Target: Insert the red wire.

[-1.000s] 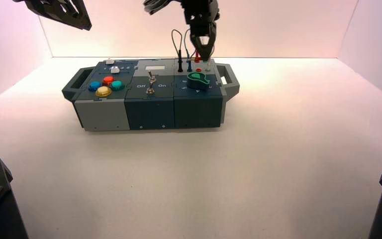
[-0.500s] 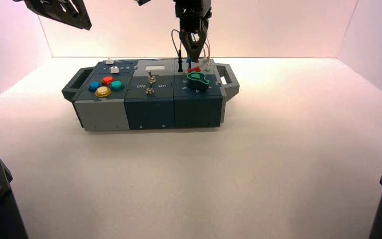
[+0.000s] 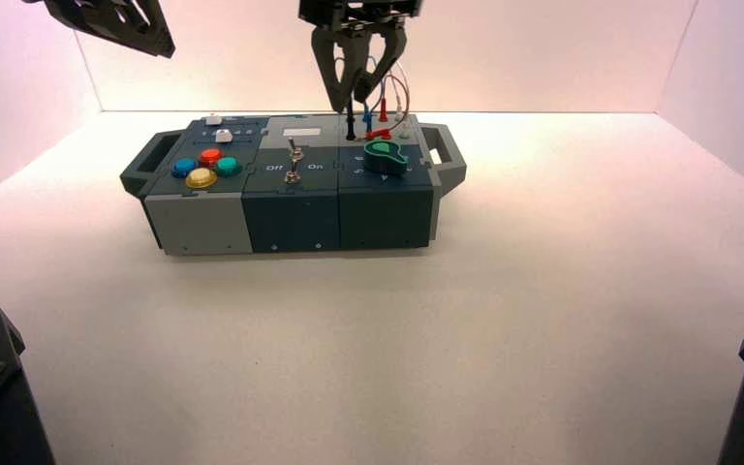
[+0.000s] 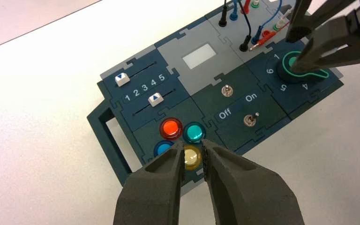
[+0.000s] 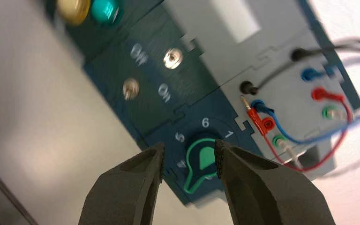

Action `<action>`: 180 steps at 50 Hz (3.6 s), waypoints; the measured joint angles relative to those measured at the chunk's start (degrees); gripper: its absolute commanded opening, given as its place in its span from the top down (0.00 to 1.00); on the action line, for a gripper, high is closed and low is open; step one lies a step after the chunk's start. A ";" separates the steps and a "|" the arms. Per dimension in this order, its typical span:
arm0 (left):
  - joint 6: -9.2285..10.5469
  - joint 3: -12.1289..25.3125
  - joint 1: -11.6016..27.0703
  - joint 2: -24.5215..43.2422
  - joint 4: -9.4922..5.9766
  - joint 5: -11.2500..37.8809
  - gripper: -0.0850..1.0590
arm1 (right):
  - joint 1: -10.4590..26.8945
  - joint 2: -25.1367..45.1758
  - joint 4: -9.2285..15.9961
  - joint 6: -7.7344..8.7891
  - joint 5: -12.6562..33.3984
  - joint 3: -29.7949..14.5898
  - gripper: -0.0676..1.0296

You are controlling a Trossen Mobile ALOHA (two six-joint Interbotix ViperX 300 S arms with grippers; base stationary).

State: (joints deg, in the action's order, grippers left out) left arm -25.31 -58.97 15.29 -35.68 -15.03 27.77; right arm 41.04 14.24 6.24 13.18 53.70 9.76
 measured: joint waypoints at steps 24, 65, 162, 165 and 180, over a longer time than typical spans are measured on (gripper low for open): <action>3.43 0.00 -0.09 0.00 -0.53 -1.05 0.73 | -1.58 -7.03 9.14 -15.03 -19.69 13.54 0.43; 1.23 -0.09 4.66 0.18 -0.62 -0.18 0.73 | -6.68 -8.09 20.30 -15.29 -34.45 22.68 0.43; 0.97 0.44 10.02 2.46 -0.70 -4.39 0.73 | -6.59 -1.23 28.04 -15.21 -46.32 23.29 0.43; 0.97 0.44 10.02 2.46 -0.70 -4.48 0.73 | -6.59 -1.23 27.95 -15.21 -46.49 23.20 0.43; 0.97 0.44 10.02 2.46 -0.62 -4.48 0.73 | -6.59 -0.44 28.04 -15.21 -46.93 22.76 0.44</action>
State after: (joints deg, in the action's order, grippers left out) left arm -24.35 -58.54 25.31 -33.22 -15.64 23.29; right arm 34.45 13.80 34.28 -2.02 6.77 32.52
